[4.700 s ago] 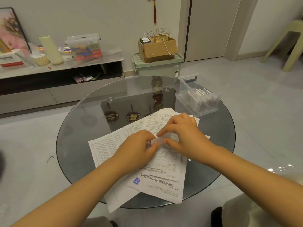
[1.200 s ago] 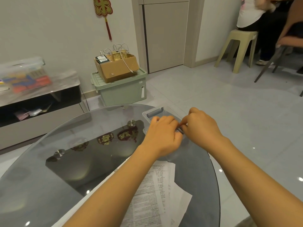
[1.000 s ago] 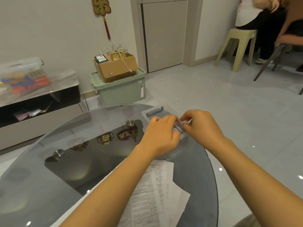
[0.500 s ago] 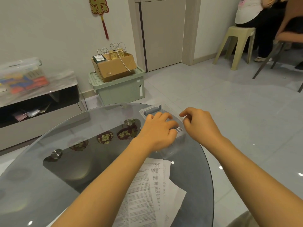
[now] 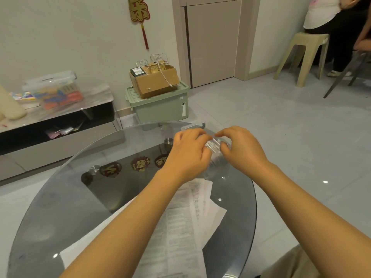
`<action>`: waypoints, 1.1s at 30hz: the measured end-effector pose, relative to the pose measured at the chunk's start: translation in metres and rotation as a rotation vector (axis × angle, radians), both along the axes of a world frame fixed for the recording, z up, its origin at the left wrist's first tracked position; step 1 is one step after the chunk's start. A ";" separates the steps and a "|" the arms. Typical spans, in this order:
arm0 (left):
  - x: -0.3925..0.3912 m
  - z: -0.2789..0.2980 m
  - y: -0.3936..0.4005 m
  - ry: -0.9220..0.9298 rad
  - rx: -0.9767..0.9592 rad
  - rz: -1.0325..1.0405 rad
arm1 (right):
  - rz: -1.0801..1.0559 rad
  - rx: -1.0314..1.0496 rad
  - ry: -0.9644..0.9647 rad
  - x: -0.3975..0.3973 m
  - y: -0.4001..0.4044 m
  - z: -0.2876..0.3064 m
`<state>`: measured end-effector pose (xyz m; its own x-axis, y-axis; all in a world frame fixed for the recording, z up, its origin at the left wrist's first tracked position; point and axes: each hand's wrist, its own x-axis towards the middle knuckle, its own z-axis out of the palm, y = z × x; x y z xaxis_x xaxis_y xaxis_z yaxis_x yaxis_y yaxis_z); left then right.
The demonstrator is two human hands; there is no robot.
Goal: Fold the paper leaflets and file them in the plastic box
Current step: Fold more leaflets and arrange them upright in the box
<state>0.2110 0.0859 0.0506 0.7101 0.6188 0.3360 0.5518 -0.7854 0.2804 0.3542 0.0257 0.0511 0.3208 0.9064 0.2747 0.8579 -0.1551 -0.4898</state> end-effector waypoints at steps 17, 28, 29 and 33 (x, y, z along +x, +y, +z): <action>-0.128 -0.037 -0.121 0.383 -0.260 0.171 | 0.544 -0.186 -0.165 -0.095 -0.086 -0.038; -0.162 -0.053 -0.136 0.551 -0.350 0.085 | 0.730 -0.392 -0.254 -0.105 -0.100 -0.053; -0.164 -0.054 -0.136 0.535 -0.330 0.084 | 0.739 -0.412 -0.266 -0.106 -0.100 -0.053; -0.167 -0.055 -0.136 0.451 -0.279 0.069 | 0.743 -0.410 -0.297 -0.107 -0.104 -0.052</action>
<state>0.0445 -0.0504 -0.0040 0.7003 0.6915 -0.1773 0.7137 -0.6725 0.1960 0.2475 -0.0780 -0.0010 -0.4198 0.8971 -0.1377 0.8893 0.3762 -0.2600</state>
